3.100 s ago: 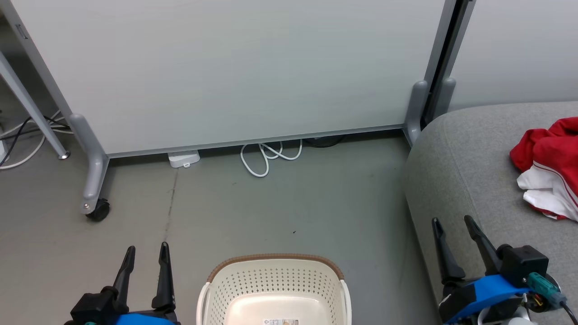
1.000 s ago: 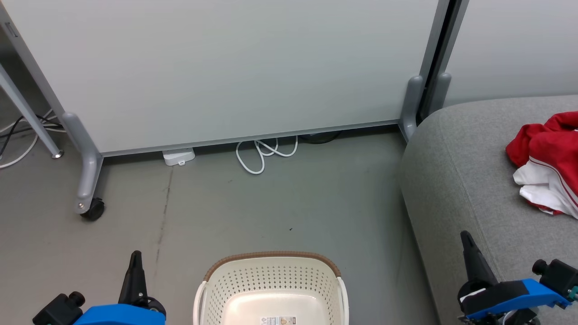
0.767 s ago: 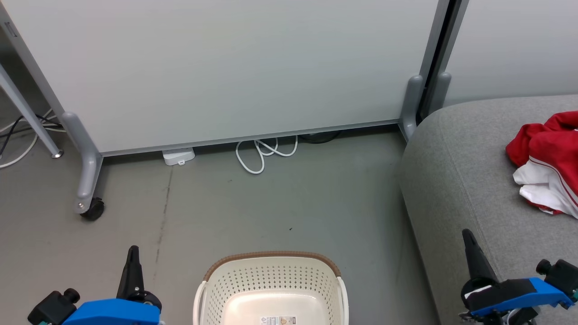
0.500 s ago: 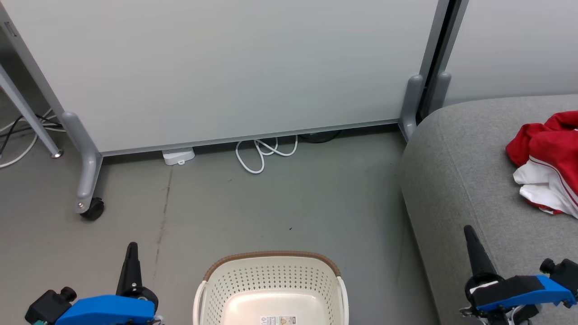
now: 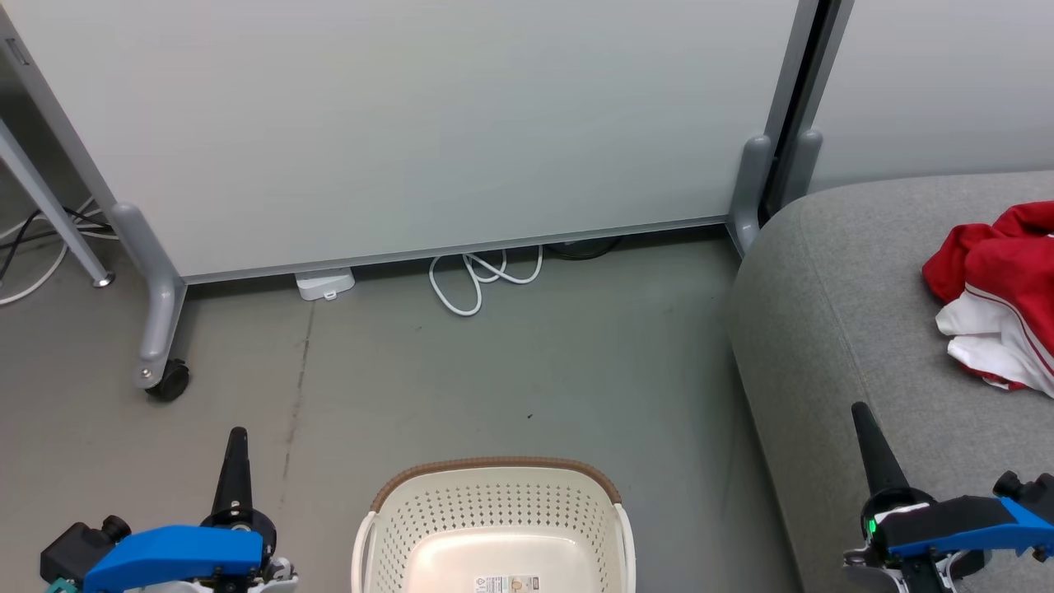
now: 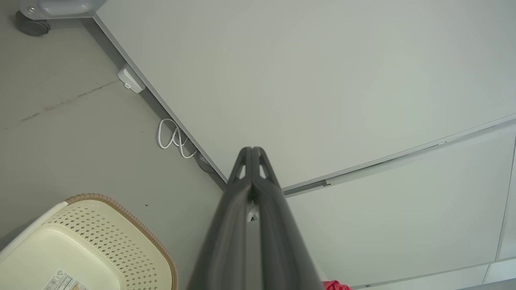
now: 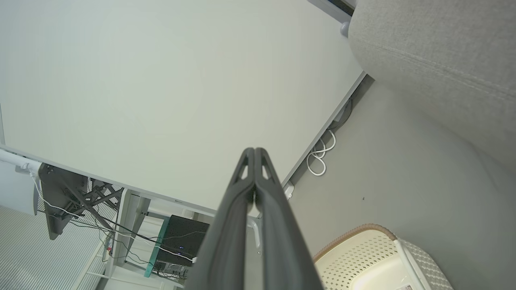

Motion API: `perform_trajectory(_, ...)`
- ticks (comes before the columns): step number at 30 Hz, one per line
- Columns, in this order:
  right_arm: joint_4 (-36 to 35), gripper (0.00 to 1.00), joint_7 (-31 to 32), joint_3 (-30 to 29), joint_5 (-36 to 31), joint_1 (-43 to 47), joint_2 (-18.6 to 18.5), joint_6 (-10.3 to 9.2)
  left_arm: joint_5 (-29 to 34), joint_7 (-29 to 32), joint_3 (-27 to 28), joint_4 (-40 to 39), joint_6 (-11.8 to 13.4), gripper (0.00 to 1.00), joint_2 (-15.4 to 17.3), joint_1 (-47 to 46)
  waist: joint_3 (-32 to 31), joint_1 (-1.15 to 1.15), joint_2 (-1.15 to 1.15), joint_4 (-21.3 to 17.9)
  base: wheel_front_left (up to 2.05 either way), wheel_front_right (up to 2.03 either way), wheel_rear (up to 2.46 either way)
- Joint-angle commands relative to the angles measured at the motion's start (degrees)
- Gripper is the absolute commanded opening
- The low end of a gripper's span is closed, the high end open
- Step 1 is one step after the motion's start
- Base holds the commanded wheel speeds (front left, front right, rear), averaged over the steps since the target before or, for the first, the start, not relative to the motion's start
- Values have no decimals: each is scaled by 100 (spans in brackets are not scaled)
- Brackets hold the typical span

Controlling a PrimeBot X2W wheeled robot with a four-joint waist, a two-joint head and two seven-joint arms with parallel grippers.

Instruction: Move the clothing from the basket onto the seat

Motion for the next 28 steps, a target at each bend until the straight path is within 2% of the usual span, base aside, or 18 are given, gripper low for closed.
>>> perform_trajectory(1,-78,0,42,-23,149,-139,-27,3,-129,41,43,-67,-10,0,6,-140,1,0,0,0,0,0,0)
perform_trajectory(28,-146,0,303,-108,1545,-197,-33,3,-1417,401,183,-147,-14,0,-11,-313,24,0,0,-8,0,0,0)
